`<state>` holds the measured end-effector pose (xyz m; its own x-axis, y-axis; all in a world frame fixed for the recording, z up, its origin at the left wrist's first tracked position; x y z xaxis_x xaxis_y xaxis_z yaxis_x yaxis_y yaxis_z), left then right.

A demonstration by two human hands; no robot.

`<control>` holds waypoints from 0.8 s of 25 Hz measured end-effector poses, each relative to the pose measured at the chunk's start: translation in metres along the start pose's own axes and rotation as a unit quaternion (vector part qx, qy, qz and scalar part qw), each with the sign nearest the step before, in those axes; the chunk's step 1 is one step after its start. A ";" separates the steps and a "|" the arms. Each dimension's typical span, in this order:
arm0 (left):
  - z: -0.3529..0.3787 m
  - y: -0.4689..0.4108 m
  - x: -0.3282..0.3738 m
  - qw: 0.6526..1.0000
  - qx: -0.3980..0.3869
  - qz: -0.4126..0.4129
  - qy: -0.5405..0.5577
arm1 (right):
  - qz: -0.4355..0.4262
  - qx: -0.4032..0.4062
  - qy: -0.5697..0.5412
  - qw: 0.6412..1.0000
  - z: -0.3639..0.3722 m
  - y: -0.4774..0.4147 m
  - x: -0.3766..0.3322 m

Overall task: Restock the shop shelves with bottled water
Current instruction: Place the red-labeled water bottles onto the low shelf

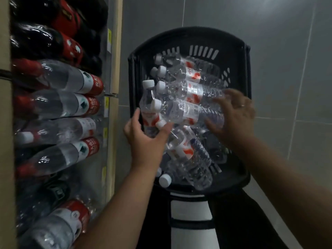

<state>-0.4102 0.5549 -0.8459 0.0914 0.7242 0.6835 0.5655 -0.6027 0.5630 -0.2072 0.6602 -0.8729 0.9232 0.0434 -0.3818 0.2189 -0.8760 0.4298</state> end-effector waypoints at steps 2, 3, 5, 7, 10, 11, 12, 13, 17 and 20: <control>0.020 0.017 -0.006 0.997 0.007 -0.066 0.024 | -0.034 -0.103 0.007 0.994 0.012 -0.001 -0.016; 0.033 0.024 -0.011 0.994 -0.001 -0.108 0.016 | -0.033 -0.134 0.011 0.990 0.017 -0.002 -0.020; 0.060 0.038 -0.026 0.982 -0.032 -0.187 0.000 | -0.015 -0.137 0.002 0.990 0.024 -0.006 -0.021; 0.075 0.045 -0.040 0.975 -0.024 -0.222 0.016 | -0.009 -0.123 0.019 0.992 0.029 -0.010 -0.020; 0.077 0.044 -0.056 0.974 -0.007 -0.221 0.049 | 0.004 -0.147 -0.009 0.989 0.042 -0.012 -0.011; 0.075 0.043 -0.057 0.974 -0.011 -0.213 0.078 | 0.020 -0.164 -0.068 0.984 0.045 -0.010 -0.008; 0.072 0.042 -0.057 0.972 -0.016 -0.205 0.114 | 0.044 -0.186 -0.134 0.972 0.045 -0.008 -0.006; 0.068 0.040 -0.057 0.968 -0.024 -0.197 0.151 | 0.075 -0.213 -0.198 0.954 0.045 -0.003 -0.005; 0.044 0.036 -0.034 0.943 -0.076 -0.178 0.271 | 0.146 -0.291 -0.375 0.868 0.029 0.024 -0.010; 0.012 0.053 0.005 0.949 -0.100 -0.143 0.262 | 0.122 -0.311 -0.429 0.839 -0.018 0.051 -0.029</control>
<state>-0.3695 0.5303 -0.8187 -0.4918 0.6338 0.5970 0.3344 -0.4956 0.8016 -0.2169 0.6224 -0.8255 0.4553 -0.6975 -0.5534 0.4251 -0.3758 0.8234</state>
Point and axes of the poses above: each hand's wrist, its own y-axis away from the middle knuckle, its own z-axis out of the palm, x = y × z, the point moved 4 cm from there along -y, towards the middle knuckle, and after that the axes turned 4 degrees about z, right-handed, at the moved point
